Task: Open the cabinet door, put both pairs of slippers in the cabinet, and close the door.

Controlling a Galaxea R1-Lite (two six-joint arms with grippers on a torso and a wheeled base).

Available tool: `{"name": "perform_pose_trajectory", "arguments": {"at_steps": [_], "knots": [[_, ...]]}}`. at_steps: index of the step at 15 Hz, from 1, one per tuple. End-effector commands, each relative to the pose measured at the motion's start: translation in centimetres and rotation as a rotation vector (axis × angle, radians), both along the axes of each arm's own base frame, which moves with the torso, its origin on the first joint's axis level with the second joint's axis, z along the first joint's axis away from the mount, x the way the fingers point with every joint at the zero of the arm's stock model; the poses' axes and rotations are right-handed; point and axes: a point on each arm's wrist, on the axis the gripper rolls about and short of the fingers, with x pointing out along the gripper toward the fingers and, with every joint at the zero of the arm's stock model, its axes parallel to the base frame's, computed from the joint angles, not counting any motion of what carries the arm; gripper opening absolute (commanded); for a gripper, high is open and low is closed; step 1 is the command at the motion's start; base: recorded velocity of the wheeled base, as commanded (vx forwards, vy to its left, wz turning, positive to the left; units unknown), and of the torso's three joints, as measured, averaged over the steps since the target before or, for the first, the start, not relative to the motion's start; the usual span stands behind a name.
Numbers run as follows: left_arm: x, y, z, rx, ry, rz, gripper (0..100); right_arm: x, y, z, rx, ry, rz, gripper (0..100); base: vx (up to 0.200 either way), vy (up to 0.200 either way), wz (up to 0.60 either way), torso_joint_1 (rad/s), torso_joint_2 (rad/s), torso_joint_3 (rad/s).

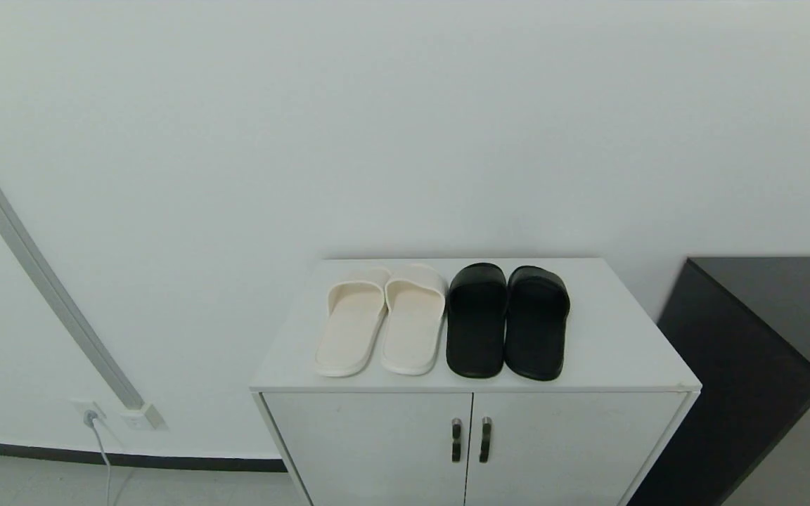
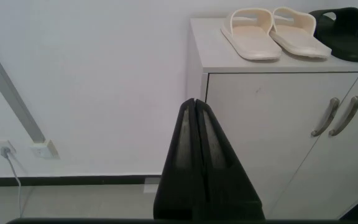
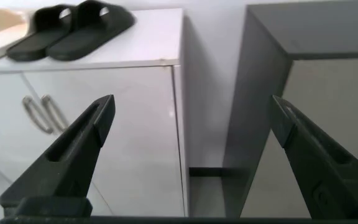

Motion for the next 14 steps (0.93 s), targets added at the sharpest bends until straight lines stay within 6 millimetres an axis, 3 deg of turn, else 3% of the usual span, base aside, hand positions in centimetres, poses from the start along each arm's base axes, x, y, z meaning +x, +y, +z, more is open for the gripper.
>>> {"name": "perform_pose_trajectory", "arguments": {"at_steps": [1, 5, 6, 7, 11, 14], "knots": [[0.0, 0.0, 0.0, -0.003, 0.002, 0.000, 0, 0.0, 0.0, 0.0, -0.003, 0.001, 0.002, 100, 0.000, 0.000, 0.00, 0.000, 0.00, 0.000], [0.0, 0.0, 0.0, -0.001, 0.002, 0.000, 0, -0.1, -0.1, 0.7, 0.002, -0.020, -0.053, 100, 0.000, 0.000, 0.00, 0.000, 0.00, 0.000], [0.0, 0.0, 0.0, -0.003, 0.002, 0.000, 0, -0.4, -0.1, 4.1, 0.047, -0.044, -0.040, 100, 0.000, 0.000, 0.00, 0.000, 0.00, 0.000], [0.0, 0.0, 0.0, -0.003, 0.002, 0.000, 0, -0.1, -0.1, 5.2, 0.086, -0.015, -0.034, 100, 0.000, 0.000, 0.00, 0.000, 0.00, 0.000], [0.0, 0.0, 0.0, -0.001, 0.002, -0.001, 0, 3.2, 0.3, 6.5, 0.108, 0.195, 0.128, 100, 0.000, 0.000, 0.00, 0.000, 0.00, 0.000], [0.0, 0.0, 0.0, -0.001, 0.002, 0.000, 0, 7.0, 0.6, 8.0, 0.115, 0.267, 0.208, 100, 0.000, 0.000, 0.00, 0.000, 0.00, 0.000]]}}
